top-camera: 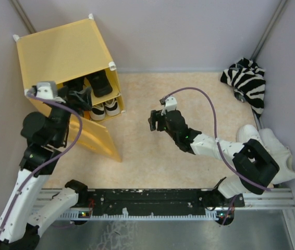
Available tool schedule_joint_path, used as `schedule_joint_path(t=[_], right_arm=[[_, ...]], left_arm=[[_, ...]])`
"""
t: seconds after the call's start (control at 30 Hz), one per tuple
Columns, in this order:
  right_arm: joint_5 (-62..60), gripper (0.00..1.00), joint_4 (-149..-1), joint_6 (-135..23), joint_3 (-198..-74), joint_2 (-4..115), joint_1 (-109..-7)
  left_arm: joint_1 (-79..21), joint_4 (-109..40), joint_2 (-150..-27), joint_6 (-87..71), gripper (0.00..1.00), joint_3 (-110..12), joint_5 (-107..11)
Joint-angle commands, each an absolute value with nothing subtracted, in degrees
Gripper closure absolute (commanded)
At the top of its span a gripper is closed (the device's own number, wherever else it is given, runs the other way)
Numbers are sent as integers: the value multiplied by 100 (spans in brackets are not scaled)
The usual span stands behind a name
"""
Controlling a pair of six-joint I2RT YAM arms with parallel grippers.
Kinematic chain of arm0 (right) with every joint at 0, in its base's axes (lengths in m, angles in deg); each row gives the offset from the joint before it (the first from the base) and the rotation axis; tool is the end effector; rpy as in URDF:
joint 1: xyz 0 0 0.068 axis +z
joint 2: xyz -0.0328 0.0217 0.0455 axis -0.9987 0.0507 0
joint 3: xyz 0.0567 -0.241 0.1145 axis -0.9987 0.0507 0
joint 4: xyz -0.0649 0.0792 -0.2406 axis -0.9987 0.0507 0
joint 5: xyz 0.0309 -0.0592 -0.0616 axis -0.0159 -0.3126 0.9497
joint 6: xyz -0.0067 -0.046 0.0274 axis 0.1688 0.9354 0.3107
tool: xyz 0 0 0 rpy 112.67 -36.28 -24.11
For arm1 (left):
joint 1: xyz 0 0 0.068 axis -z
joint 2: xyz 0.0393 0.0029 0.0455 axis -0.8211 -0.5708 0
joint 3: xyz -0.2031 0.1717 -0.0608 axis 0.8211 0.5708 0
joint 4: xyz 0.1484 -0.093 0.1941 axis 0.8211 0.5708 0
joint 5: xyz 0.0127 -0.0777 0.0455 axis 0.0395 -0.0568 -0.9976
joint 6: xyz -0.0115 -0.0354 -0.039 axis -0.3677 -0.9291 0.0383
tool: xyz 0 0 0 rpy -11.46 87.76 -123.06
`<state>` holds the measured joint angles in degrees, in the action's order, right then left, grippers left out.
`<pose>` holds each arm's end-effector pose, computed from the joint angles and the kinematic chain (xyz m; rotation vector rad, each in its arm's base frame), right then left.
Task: Place and organize the shoes in the shoe cabinet
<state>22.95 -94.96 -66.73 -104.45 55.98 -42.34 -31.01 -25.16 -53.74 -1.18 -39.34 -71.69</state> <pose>0.2306 0.2148 0.2378 -0.2596 1.8887 0.4802 0.1208 -0.0439 0.4602 -0.0067 1.3275 -0.2556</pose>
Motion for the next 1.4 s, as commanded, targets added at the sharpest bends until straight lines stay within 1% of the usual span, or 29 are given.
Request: schedule_joint_path(t=[0.0,0.07,0.2,0.27,0.33,0.47,0.53,0.77,0.87,0.97,1.07,1.23,1.37], right_arm=[[2370,32,-9236,-6489,-10610,5291,-4290],[2276,31,-9061,-6505,-10712,5239,-4366],[1731,31,-8255,-6868,-11196,5337,-4778],[1222,31,-7861,-7065,-11528,5470,-5039],[918,31,-7657,-7104,-11664,5531,-5152],[920,31,-7458,-7065,-11706,5402,-5168],[965,30,-7351,-7044,-11687,5283,-5168],[997,30,-6732,-7024,-11866,5051,-5168],[1177,30,-6450,-7059,-11986,5073,-5165],[1349,29,-6241,-7125,-12062,5133,-5167],[1436,29,-6173,-7196,-12078,5199,-5168],[1476,29,-6178,-7231,-12086,5294,-5167],[1547,29,-6123,-7203,-12137,5337,-5169]], left_arm=[[-3089,-1868,-4770,-153,6,-4656,-6623],[-3086,-1206,-4669,-236,10,-4778,-6804],[-3091,-119,-4601,-431,13,-4685,-7229],[-3088,177,-4664,-533,13,-4431,-7385],[-3085,163,-4803,-623,13,-4135,-7421],[-3091,-164,-5353,-771,13,-3574,-7296],[-3096,-468,-5654,-934,12,-3340,-7426],[-3096,-2579,-6272,-1038,9,-2632,-8223],[-3096,-3172,-6510,-1010,7,-2499,-8394],[-3095,-3499,-6735,-1005,3,-2449,-8373],[-3098,-3708,-6963,-966,1,-2448,-8309],[-3105,-4050,-7222,-742,1,-2450,-8373],[-3130,-4024,-7408,-722,1,-2578,-8363]])
